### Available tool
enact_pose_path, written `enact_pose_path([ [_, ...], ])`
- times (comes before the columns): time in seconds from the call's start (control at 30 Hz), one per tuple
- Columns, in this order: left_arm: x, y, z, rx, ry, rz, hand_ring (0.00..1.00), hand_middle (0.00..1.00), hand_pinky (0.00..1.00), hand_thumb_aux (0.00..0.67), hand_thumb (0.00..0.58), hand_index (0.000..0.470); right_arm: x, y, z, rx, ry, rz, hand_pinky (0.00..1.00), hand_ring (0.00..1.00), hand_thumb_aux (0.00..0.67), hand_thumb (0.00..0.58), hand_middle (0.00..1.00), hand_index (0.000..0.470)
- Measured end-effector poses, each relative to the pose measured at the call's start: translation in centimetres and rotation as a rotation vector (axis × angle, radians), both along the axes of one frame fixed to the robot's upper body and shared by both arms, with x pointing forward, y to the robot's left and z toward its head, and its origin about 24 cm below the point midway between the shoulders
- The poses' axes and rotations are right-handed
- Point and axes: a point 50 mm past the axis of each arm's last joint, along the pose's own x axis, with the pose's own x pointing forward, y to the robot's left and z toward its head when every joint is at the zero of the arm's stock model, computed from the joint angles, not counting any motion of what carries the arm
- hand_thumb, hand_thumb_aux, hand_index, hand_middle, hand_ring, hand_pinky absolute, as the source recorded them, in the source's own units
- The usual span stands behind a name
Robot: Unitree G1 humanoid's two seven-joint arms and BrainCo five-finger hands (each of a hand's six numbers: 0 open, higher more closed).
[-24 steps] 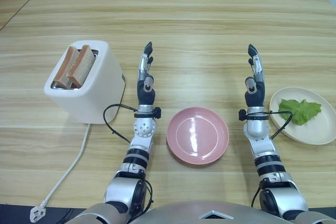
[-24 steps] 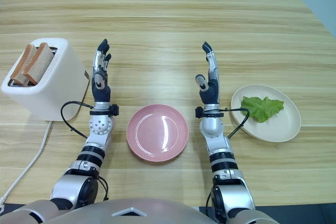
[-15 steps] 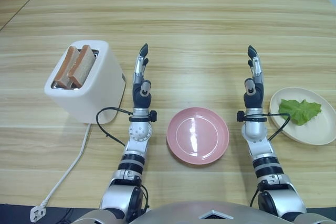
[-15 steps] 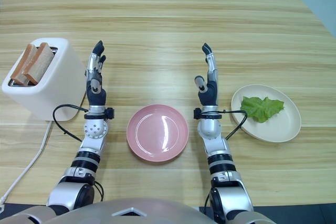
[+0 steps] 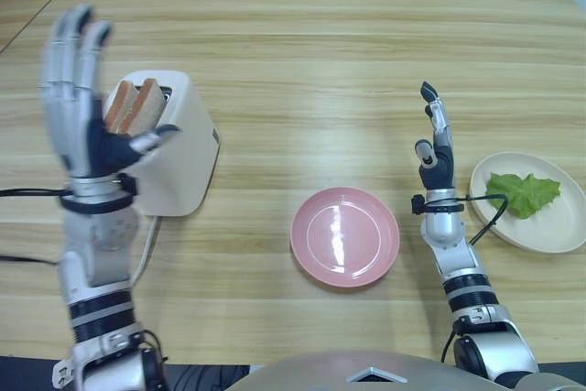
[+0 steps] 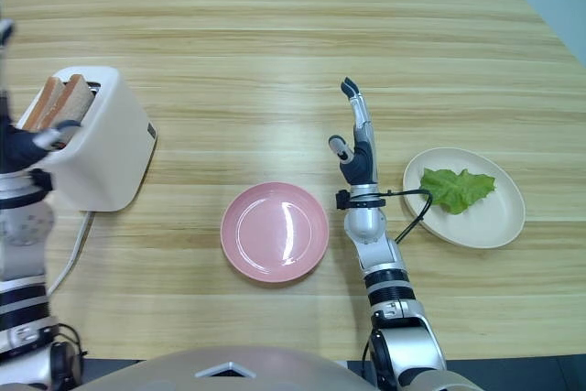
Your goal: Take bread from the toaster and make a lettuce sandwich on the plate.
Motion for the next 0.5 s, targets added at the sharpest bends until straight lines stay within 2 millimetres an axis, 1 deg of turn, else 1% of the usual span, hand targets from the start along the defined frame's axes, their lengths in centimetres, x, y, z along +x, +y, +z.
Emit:
enact_pose_path([
  [0.03, -0.2, 1.2, -0.5, 0.010, 0.036, 0.065, 0.00, 0.00, 0.00, 0.000, 0.000, 0.000, 0.1, 0.1, 0.0, -0.003, 0.002, 0.003, 0.00, 0.00, 0.000, 0.000, 0.00, 0.000],
  [0.07, -0.5, 2.9, -1.1, 0.022, 0.087, 0.158, 0.00, 0.00, 0.00, 0.000, 0.000, 0.000, 0.2, 0.0, -0.1, -0.009, 0.007, 0.002, 0.00, 0.00, 0.000, 0.000, 0.00, 0.000],
  [0.17, -1.1, 6.0, -2.0, 0.005, 0.142, 0.296, 0.00, 0.00, 0.00, 0.000, 0.000, 0.000, 0.4, -0.1, -0.2, -0.028, 0.013, 0.003, 0.00, 0.00, 0.000, 0.000, 0.00, 0.000],
  [0.23, -1.3, 7.6, -3.0, -0.021, 0.192, 0.363, 0.00, 0.00, 0.00, 0.000, 0.000, 0.000, 0.5, 0.0, -0.3, -0.041, 0.017, 0.007, 0.00, 0.00, 0.000, 0.000, 0.00, 0.000],
  [0.3, -1.2, 8.7, -4.2, -0.058, 0.248, 0.406, 0.00, 0.00, 0.00, 0.000, 0.000, 0.000, 0.6, 0.2, -0.3, -0.046, 0.019, 0.013, 0.00, 0.00, 0.000, 0.000, 0.00, 0.000],
  [0.5, -0.4, 9.7, -5.9, -0.092, 0.344, 0.435, 0.00, 0.00, 0.00, 0.000, 0.000, 0.000, 0.6, -0.1, -0.6, -0.060, 0.030, 0.005, 0.00, 0.00, 0.000, 0.000, 0.00, 0.000],
])
